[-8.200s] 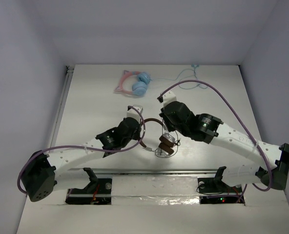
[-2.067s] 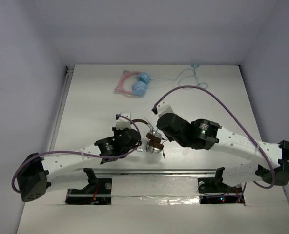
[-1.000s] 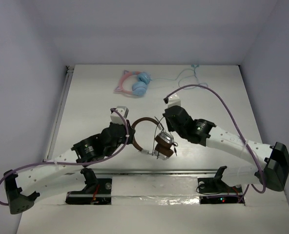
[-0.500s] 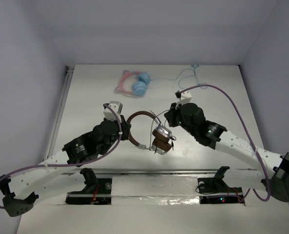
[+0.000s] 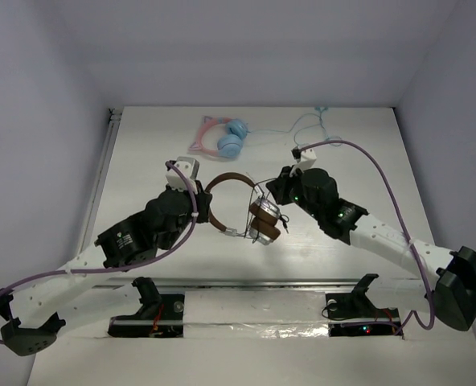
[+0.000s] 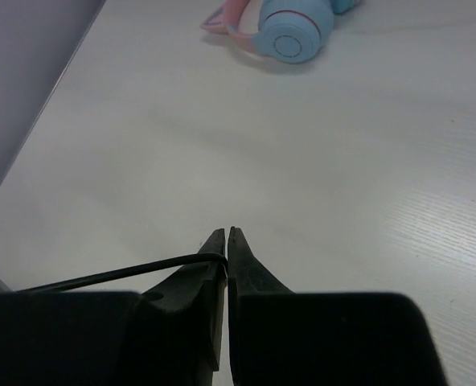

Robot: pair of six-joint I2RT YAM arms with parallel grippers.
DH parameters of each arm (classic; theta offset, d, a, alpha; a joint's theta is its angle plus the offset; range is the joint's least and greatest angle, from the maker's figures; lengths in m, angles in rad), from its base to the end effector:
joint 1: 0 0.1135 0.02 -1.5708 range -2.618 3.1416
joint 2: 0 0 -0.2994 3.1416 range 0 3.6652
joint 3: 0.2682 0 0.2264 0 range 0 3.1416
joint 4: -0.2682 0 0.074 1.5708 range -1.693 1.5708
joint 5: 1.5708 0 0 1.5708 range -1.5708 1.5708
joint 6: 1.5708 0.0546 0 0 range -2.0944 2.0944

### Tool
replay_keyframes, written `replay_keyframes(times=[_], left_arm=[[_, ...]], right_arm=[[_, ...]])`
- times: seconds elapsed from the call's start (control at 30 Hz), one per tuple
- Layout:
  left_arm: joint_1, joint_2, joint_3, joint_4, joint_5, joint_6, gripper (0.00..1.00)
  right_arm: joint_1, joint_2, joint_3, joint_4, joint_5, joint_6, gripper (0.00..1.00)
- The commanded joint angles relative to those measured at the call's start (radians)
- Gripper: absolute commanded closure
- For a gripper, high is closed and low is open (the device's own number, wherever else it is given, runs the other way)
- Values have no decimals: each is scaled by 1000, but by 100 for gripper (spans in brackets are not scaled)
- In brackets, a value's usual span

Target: Wrap the headphones

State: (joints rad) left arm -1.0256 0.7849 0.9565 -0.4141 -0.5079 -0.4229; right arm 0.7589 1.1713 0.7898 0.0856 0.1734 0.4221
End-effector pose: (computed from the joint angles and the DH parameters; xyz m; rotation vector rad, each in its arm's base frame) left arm 0.0907 -0.0984 0.3923 0.1833 1.8103 -0.5782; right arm 0.1884 0.1657 0.3265 -0.1989 1.9038 0.6497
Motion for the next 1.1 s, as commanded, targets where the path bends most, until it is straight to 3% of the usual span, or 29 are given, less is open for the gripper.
replay_keyframes(times=[0.0, 0.1, 0.37, 0.7, 0.83, 1.07], left_arm=[[-1, 3, 97, 66, -99, 18, 100], [9, 45, 119, -14, -138, -2, 100], [9, 7, 47, 55, -23, -4, 100], [9, -79, 21, 166, 268, 19, 100], [9, -78, 34, 179, 396, 7, 100], [50, -65, 47, 250, 460, -27, 100]], right_arm=[[-67, -30, 8, -21, 64, -20, 96], [-107, -93, 60, -75, 123, -28, 100], [-116, -130, 233, -218, 201, -74, 100], [-116, -130, 181, -256, 239, -69, 100], [-116, -110, 129, -216, 177, -57, 100], [-116, -101, 40, -104, 43, -33, 100]])
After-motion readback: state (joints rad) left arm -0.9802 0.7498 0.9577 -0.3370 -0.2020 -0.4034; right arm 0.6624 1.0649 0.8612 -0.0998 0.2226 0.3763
